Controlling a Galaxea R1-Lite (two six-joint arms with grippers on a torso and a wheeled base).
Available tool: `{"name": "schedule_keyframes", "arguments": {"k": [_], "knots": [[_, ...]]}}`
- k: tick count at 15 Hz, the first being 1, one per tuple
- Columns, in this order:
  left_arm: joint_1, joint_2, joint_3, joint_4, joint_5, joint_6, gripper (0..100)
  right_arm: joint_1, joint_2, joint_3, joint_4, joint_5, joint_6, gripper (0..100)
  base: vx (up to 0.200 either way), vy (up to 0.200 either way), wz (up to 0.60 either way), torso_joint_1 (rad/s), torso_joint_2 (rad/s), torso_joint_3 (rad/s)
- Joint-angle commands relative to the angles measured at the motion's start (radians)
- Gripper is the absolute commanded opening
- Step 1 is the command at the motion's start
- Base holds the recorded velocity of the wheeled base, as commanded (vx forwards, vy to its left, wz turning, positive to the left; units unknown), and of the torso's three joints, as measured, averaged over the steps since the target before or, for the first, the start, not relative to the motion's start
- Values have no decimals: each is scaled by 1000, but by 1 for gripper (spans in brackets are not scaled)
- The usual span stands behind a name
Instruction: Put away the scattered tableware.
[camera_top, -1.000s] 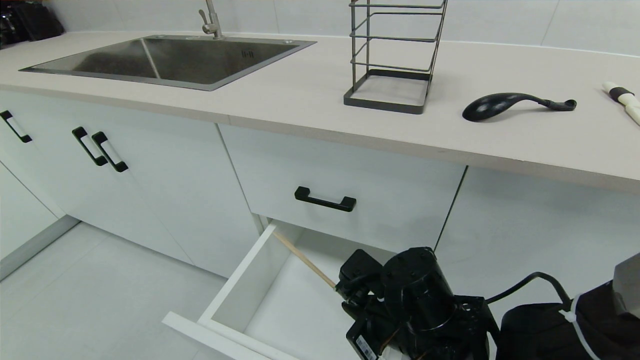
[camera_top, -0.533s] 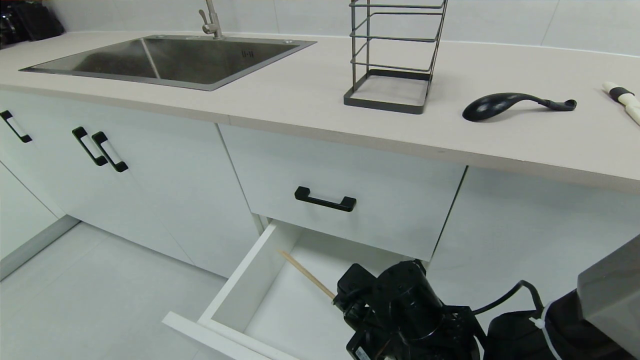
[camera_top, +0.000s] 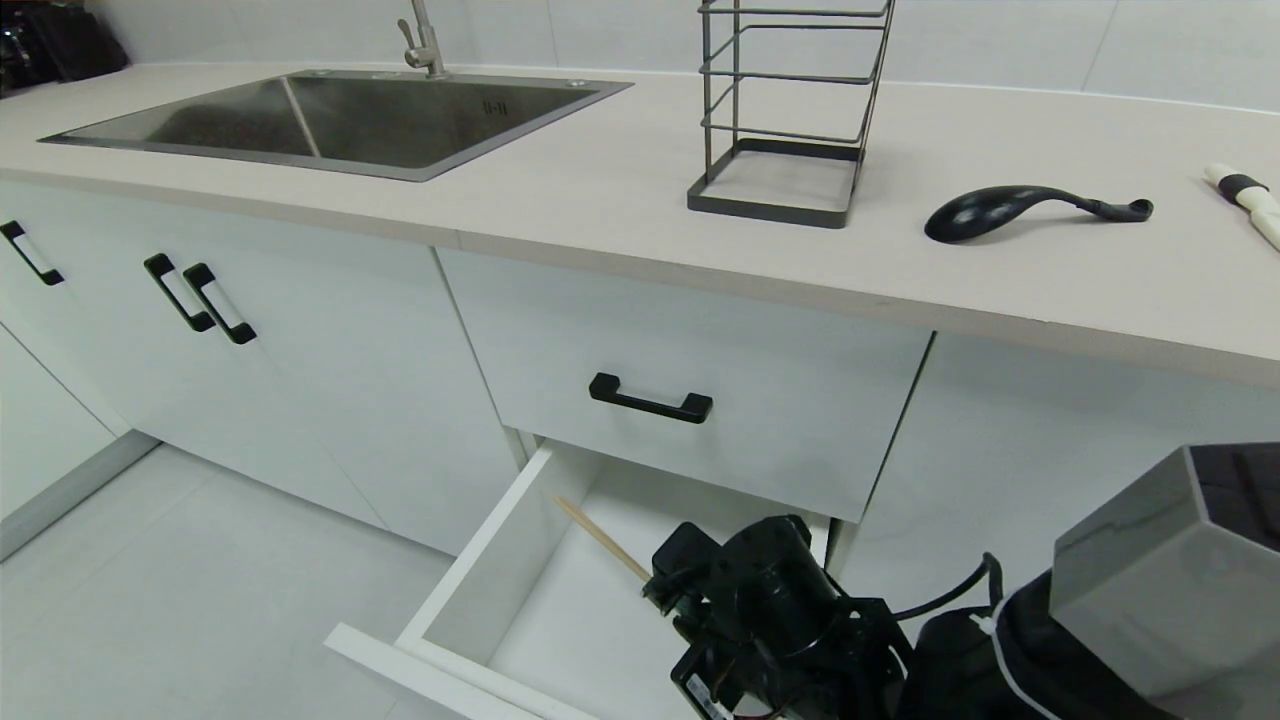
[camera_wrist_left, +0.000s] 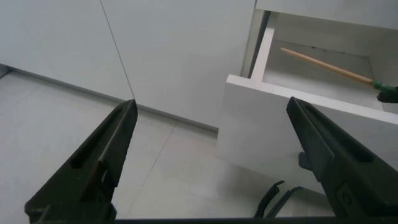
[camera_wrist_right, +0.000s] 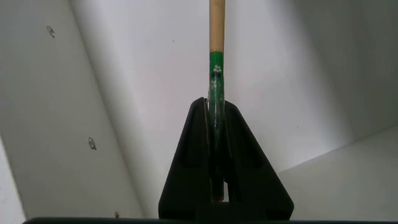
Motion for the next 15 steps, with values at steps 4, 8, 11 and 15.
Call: {"name": "schedule_keyframes", "arguments": {"k": [4,8,11,15], "knots": [[0,0,0,0,0,1,100,-33,89,-84,9,-21,-37,0,0,0,0,0,0,0],[0,0,0,0,0,1,100,-42,123,-103,20,-32,-35,0,0,0,0,0,0,0],[0,0,0,0,0,-1,100,-52,151,-112,20,-33,-35,0,0,0,0,0,0,0],[0,0,0,0,0,1,100,-52,171,-126,32,-32,-37,0,0,0,0,0,0,0]]}}
